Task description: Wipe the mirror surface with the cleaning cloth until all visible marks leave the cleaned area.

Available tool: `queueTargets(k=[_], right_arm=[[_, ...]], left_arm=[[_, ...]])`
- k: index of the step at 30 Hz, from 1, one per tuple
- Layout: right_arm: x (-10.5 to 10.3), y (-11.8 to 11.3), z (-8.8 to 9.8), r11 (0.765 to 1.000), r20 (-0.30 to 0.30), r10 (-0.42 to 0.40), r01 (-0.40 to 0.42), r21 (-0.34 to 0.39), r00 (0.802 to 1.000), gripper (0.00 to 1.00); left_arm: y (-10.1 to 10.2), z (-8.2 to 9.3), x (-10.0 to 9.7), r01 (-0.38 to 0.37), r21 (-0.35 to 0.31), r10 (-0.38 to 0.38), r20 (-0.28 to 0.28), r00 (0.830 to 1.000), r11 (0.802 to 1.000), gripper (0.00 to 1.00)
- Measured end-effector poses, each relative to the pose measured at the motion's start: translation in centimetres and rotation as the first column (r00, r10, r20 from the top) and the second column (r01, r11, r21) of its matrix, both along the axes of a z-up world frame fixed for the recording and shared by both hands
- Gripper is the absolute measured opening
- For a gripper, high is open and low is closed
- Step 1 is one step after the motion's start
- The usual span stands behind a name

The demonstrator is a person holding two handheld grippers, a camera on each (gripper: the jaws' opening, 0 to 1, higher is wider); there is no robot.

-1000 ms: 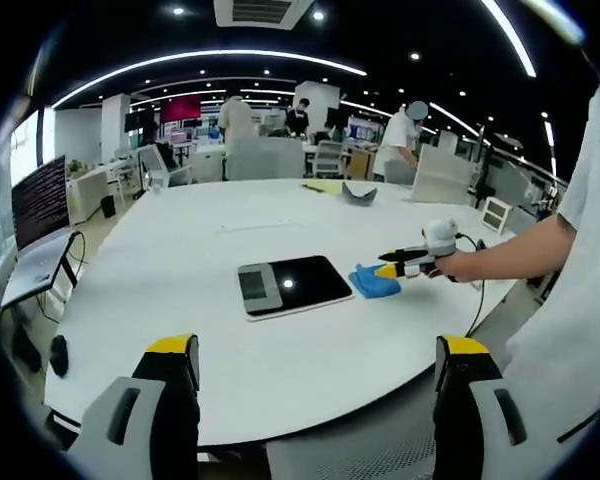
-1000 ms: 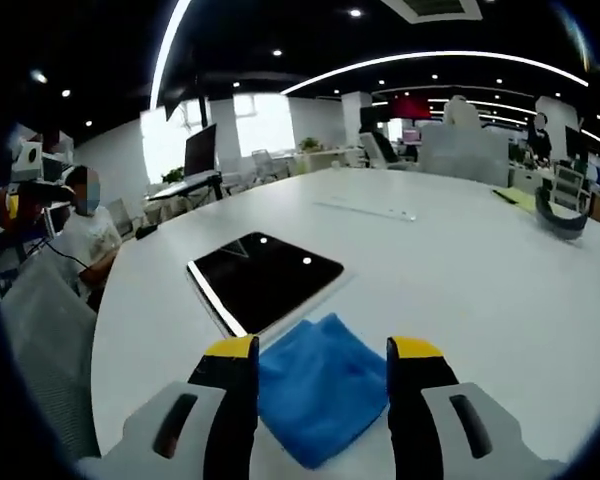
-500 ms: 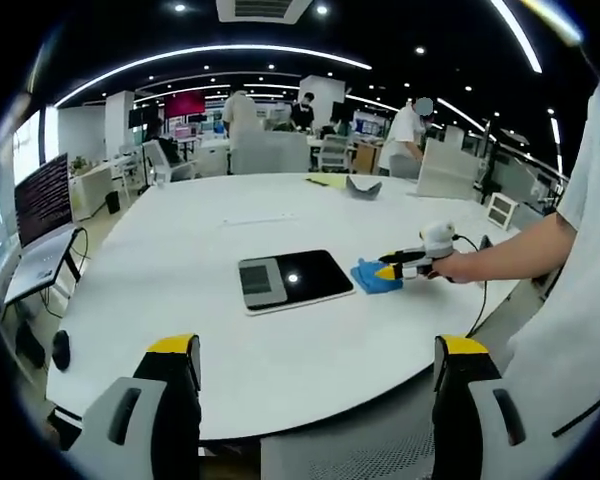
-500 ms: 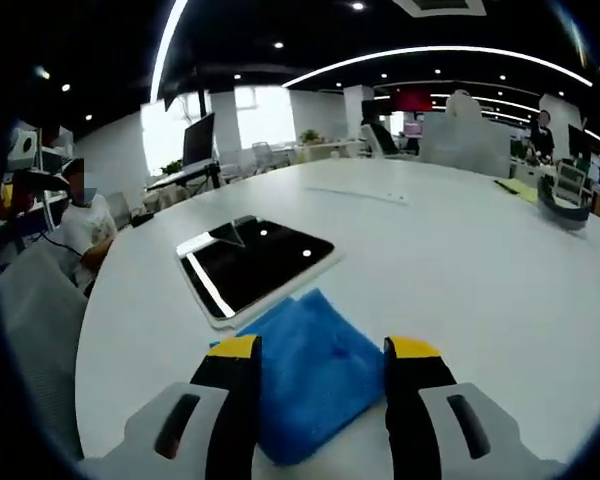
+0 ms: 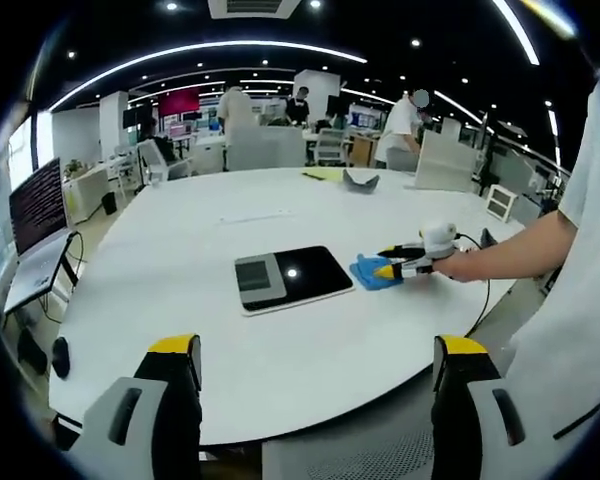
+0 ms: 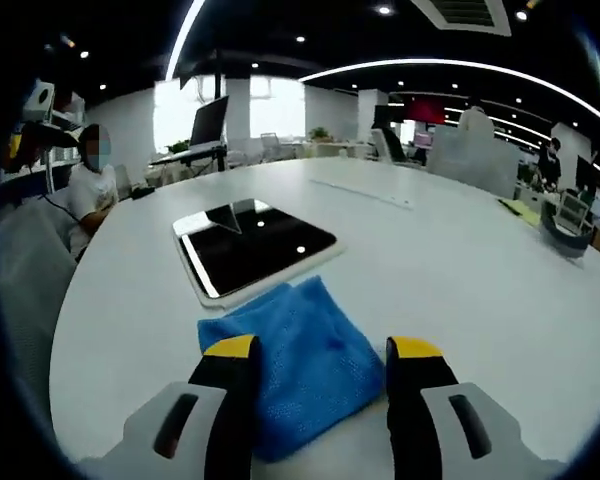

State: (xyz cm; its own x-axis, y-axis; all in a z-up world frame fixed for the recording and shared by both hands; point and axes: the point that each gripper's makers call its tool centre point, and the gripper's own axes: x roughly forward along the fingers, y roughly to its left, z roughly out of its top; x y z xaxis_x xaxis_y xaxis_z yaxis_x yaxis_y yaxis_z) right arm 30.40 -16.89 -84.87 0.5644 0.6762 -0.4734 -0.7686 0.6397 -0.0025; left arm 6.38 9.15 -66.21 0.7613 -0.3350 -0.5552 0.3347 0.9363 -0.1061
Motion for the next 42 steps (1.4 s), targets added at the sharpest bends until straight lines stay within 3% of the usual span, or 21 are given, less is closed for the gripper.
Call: queueTargets(k=[1,6,21,29,34,42], right_arm=[[0.0,0.1,0.9,1.0,0.051,0.002,-0.002,-0.009,0.999,0.41],[-2.4,1.0,-0.1,0.998,0.006,0.055,-0.054,-0.038,0.998,0.37],[-2.3,1.1,0.0,0.999,0.006,0.04,-0.04,-0.023,0.999,0.36],[-2.5,1.4,-0.1,0.999,0.001,0.05,-0.05,-0.015,0.999,0.25],[-3.6,2.4,-0.1,0.996,-0.003,0.09,-0.09,-0.026,0.996,0.11],[-3.7,2.5,-0.1,0.996,-0.01,0.086,-0.087,-0.026,0.996,0.05]], left_arm=[[0.1,0.0,0.0,-0.002,0.001,0.002,0.003,1.0,1.0,0.97],[-0.3,-0.4,0.0,0.014,0.003,-0.014,-0.007,1.0,1.0,0.97],[-0.2,-0.3,0.5,0.029,-0.001,-0.029,0.002,1.0,1.0,0.95],[-0.4,-0.4,0.9,0.043,-0.001,-0.043,-0.002,0.999,0.999,0.95],[-0.5,-0.5,1.0,0.044,-0.007,-0.044,0.001,0.999,0.999,0.94],[-0.3,-0.9,0.8,0.043,-0.011,-0.043,-0.003,0.999,0.999,0.94]])
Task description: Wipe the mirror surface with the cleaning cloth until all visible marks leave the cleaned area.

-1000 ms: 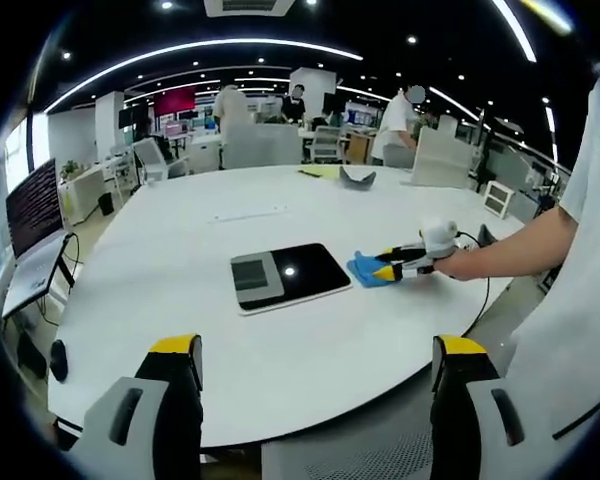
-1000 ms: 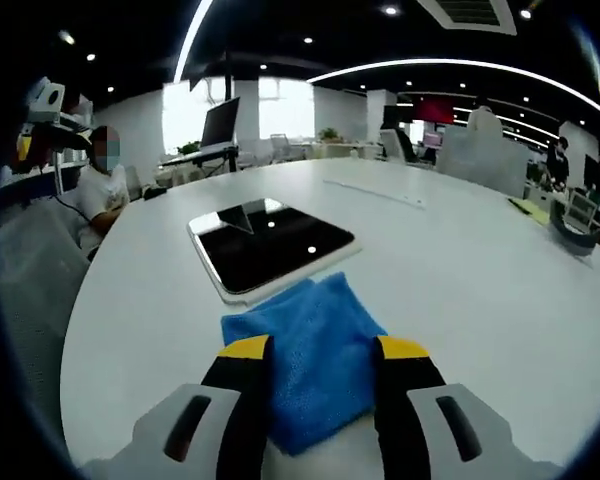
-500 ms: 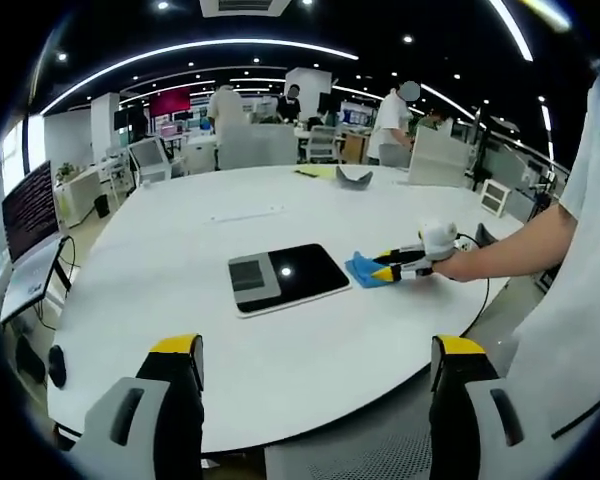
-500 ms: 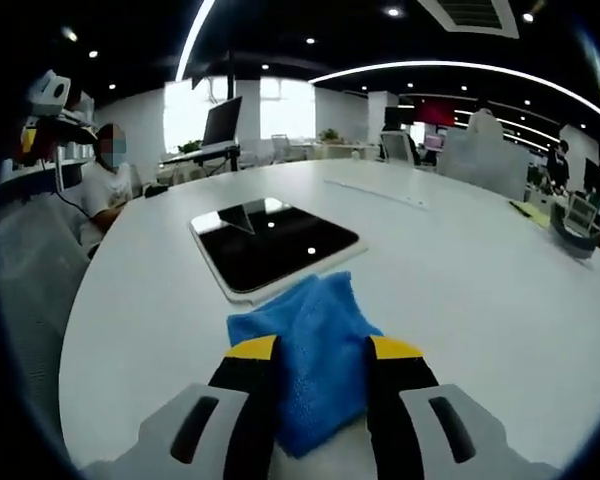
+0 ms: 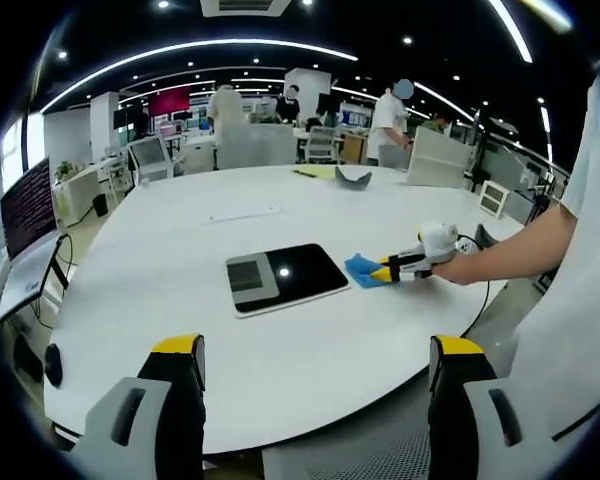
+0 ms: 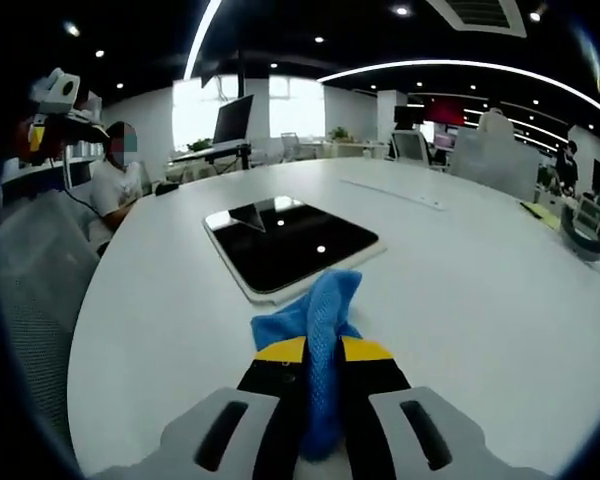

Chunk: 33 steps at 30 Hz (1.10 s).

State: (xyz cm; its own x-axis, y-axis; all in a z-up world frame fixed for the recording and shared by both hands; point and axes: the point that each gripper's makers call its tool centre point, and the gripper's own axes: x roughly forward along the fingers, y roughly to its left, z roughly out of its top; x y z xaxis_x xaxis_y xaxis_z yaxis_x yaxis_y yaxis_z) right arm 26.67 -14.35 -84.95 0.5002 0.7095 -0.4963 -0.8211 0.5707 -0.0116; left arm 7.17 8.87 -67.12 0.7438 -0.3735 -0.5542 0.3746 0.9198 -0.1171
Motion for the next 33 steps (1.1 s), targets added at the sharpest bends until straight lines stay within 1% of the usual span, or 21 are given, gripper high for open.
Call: queueTargets(k=[7,10,12,16,18,20,24,26,29,30,33], right_arm=[[0.0,-0.1,0.0,0.999,-0.021,-0.034,0.035,0.011,0.999,0.04],[0.1,-0.2,-0.1,0.998,-0.042,-0.055,0.056,0.023,0.998,0.03],[0.2,-0.1,0.0,0.999,-0.039,-0.052,0.053,0.011,0.998,0.03],[0.4,-0.3,0.1,0.996,-0.054,-0.087,0.088,0.012,0.995,0.03],[0.5,-0.5,0.7,0.991,-0.051,-0.126,0.128,0.032,0.991,0.03],[0.5,-0.7,1.3,0.988,-0.059,-0.141,0.143,0.05,0.988,0.03],[0.1,-0.7,2.3,0.987,-0.061,-0.146,0.15,0.062,0.987,0.03],[-0.1,-0.8,2.9,0.986,-0.057,-0.152,0.156,0.063,0.987,0.03],[-0.3,-1.1,3.9,0.982,-0.057,-0.17,0.174,0.07,0.984,0.03],[-0.4,-1.1,4.3,0.981,-0.054,-0.178,0.181,0.069,0.983,0.03],[-0.7,-1.3,5.7,0.976,-0.047,-0.199,0.202,0.075,0.979,0.03]], left_arm=[[0.3,0.2,0.0,0.0,-0.002,0.0,0.009,1.0,1.0,0.93],[0.4,0.3,0.0,-0.001,-0.004,0.001,0.015,1.0,1.0,0.93],[0.4,0.3,0.0,0.004,-0.005,-0.004,0.018,1.0,1.0,0.93],[0.8,-0.4,-0.2,-0.001,-0.009,0.002,0.007,1.0,1.0,0.92],[0.9,-0.4,-0.3,0.0,-0.008,0.0,0.008,1.0,1.0,0.93],[1.0,-0.5,-0.4,0.006,-0.012,-0.006,0.003,1.0,1.0,0.92],[0.9,-0.4,-0.2,0.034,-0.02,-0.034,0.002,0.999,0.999,0.92],[0.9,-0.3,0.0,0.052,-0.013,-0.052,0.002,0.999,0.999,0.92],[1.1,0.2,0.5,0.065,-0.016,-0.065,0.016,0.998,0.998,0.93],[1.1,0.5,0.7,0.07,-0.024,-0.07,0.025,0.997,0.997,0.93],[1.4,0.8,1.2,0.086,-0.02,-0.086,0.04,0.996,0.996,0.93]])
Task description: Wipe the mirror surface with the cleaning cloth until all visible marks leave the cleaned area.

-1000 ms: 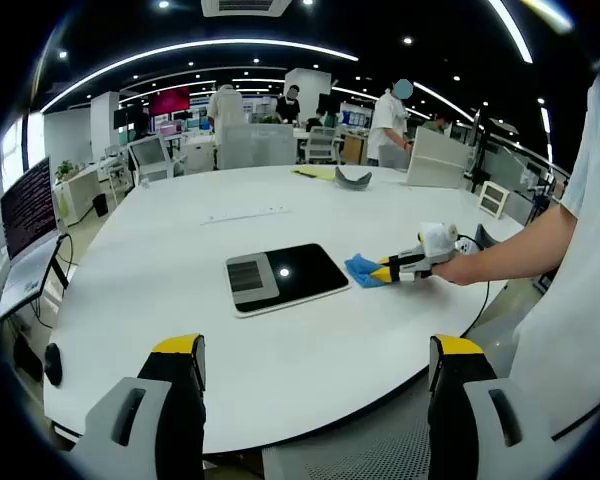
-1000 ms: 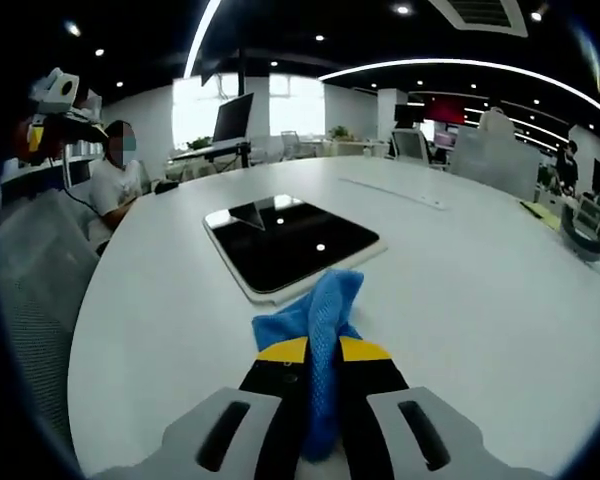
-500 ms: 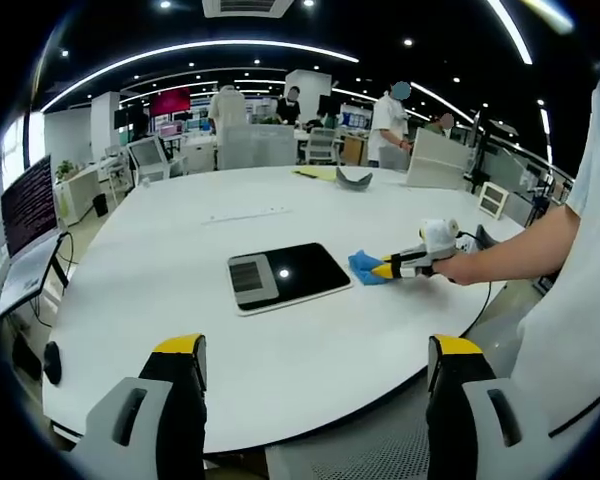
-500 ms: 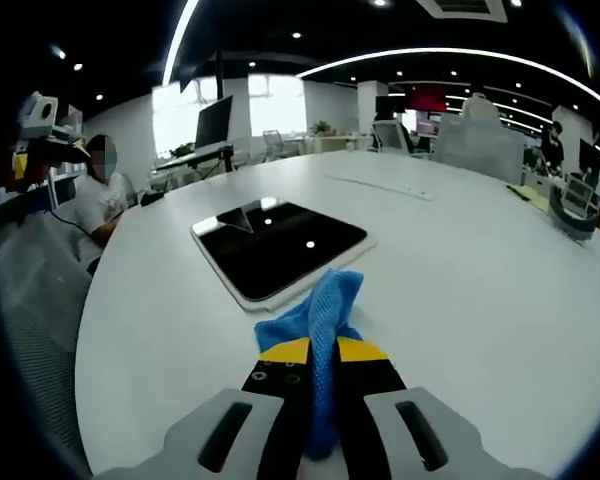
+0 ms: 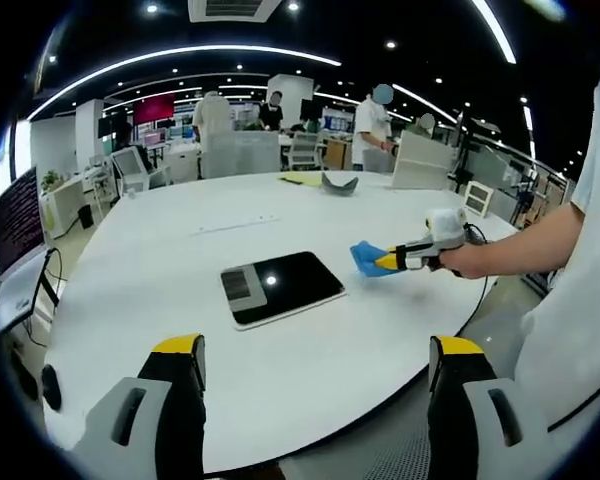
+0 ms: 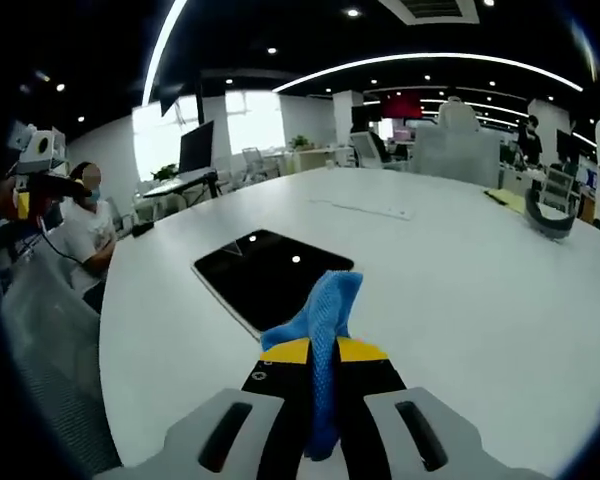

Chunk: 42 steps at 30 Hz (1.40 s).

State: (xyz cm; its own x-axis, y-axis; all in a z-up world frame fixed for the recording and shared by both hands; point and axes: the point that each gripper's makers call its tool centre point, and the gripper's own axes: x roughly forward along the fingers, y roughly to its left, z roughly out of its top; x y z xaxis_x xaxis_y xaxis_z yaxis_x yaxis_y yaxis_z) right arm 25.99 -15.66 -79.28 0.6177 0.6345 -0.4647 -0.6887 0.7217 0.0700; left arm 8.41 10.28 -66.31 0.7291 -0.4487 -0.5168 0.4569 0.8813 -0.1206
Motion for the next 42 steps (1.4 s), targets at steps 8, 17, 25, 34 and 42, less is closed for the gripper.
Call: queueTargets(k=[8,17,25,34,42], right_arm=[[-1.6,-0.1,4.1,0.999,0.051,-0.042,0.041,0.012,0.998,0.03],[-3.1,0.1,6.0,0.997,0.076,-0.08,0.079,0.006,0.994,0.03],[-3.5,1.2,6.8,0.994,0.091,-0.106,0.106,0.004,0.99,0.03],[-3.8,1.7,7.1,0.993,0.087,-0.121,0.12,0.014,0.989,0.03],[-3.4,3.3,7.3,0.994,0.088,-0.107,0.107,0.012,0.99,0.03]], left_arm=[[1.3,0.4,1.2,0.032,-0.022,-0.031,0.032,0.999,0.999,0.93],[3.2,0.9,1.1,0.06,-0.02,-0.058,0.068,0.996,0.998,0.93],[4.7,1.6,0.8,0.074,-0.019,-0.072,0.085,0.994,0.997,0.93],[5.2,2.2,1.4,0.085,-0.036,-0.081,0.104,0.991,0.996,0.93],[5.6,2.1,1.7,0.092,-0.029,-0.088,0.111,0.99,0.995,0.93]])
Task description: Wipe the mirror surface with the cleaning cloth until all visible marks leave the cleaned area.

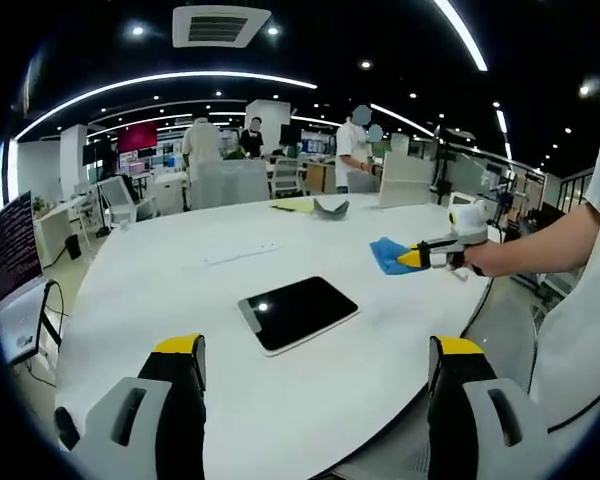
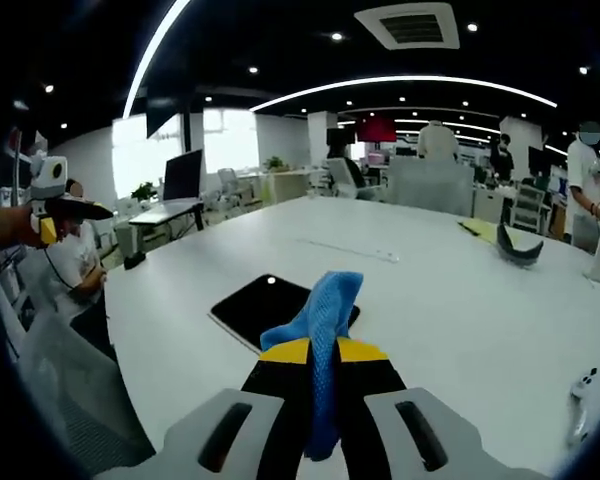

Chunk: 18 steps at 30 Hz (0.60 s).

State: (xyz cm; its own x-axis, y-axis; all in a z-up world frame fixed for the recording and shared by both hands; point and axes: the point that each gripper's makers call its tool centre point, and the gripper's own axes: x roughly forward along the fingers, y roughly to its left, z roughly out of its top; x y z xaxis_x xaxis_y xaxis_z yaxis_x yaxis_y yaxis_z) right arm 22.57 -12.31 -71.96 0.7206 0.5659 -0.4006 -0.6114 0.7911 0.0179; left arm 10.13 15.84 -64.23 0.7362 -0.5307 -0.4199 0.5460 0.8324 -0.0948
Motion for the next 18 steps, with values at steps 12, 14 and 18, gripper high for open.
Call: queueTargets(k=[12,14,18], right_arm=[[0.3,3.0,1.0,0.999,0.004,0.026,-0.026,0.025,1.0,0.03],[0.1,4.0,1.7,0.998,0.013,0.045,-0.046,0.041,0.999,0.03],[-0.1,6.1,2.5,0.996,0.031,0.087,-0.088,0.031,0.996,0.03]], left_arm=[[0.7,0.1,0.5,0.014,-0.013,-0.014,-0.001,1.0,1.0,0.93],[0.8,0.2,0.5,0.012,-0.017,-0.012,0.004,1.0,1.0,0.93],[0.7,0.1,0.6,0.021,-0.014,-0.02,0.004,1.0,1.0,0.93]])
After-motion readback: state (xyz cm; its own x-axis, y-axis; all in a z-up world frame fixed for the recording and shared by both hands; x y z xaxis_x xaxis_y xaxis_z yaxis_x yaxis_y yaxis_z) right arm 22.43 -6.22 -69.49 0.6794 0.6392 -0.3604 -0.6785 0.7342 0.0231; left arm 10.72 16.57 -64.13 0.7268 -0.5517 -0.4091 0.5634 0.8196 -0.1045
